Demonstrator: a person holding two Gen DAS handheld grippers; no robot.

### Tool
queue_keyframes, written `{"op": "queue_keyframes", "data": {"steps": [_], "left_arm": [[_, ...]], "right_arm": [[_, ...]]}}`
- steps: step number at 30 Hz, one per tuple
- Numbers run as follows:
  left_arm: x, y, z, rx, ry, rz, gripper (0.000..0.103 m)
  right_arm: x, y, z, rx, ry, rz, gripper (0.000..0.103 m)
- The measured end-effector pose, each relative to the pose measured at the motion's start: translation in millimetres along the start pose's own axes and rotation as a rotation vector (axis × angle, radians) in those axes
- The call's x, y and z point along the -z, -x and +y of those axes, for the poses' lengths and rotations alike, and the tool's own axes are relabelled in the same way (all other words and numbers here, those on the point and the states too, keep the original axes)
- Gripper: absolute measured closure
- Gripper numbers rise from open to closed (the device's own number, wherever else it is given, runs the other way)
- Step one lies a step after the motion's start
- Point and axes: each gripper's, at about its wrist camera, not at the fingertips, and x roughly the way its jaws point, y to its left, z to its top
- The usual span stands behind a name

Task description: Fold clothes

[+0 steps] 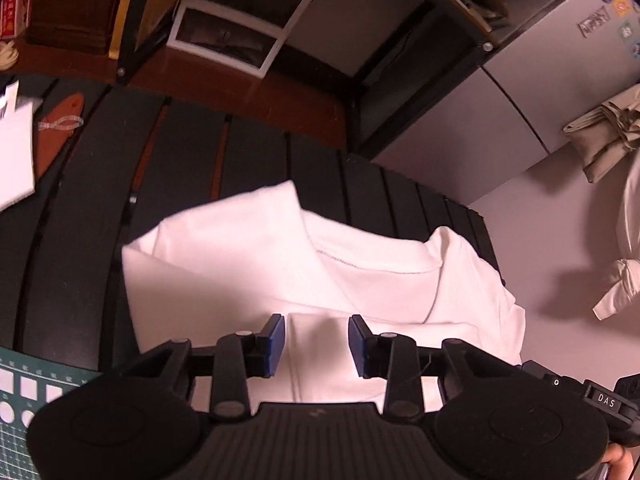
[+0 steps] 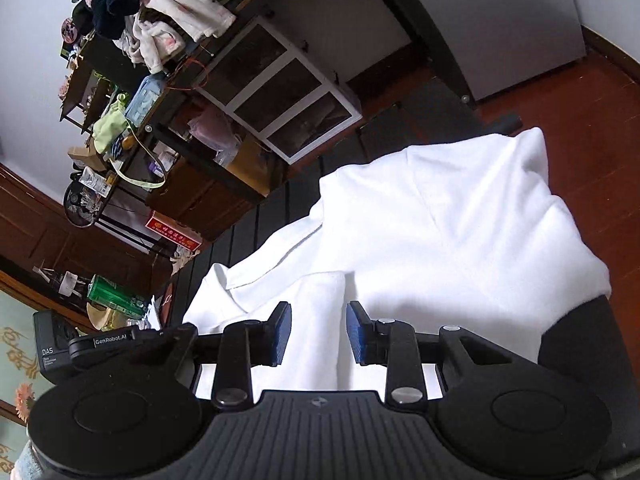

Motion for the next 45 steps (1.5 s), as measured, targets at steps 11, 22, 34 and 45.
{"op": "queue_keyframes", "data": {"steps": [11,22,34,45], "left_arm": [[5,2,-9,-0.014,-0.044,-0.024,0.1],[-14,51,-15,-0.105,-0.105,-0.06,0.1],[-8,53,17,-0.047,-0.002,-0.031,0.1],[11,98,-46,0.032,-0.221,-0.105,0.1]], "right_arm": [[-2,-11,-2,-0.005,-0.01,-0.017,0.074],[0,-26,7,0.023,0.034,0.0,0.074],[-14,-54,19,-0.016,0.05,0.003,0.069],[-67,-101,86,0.2,0.296,0.304,0.07]]}}
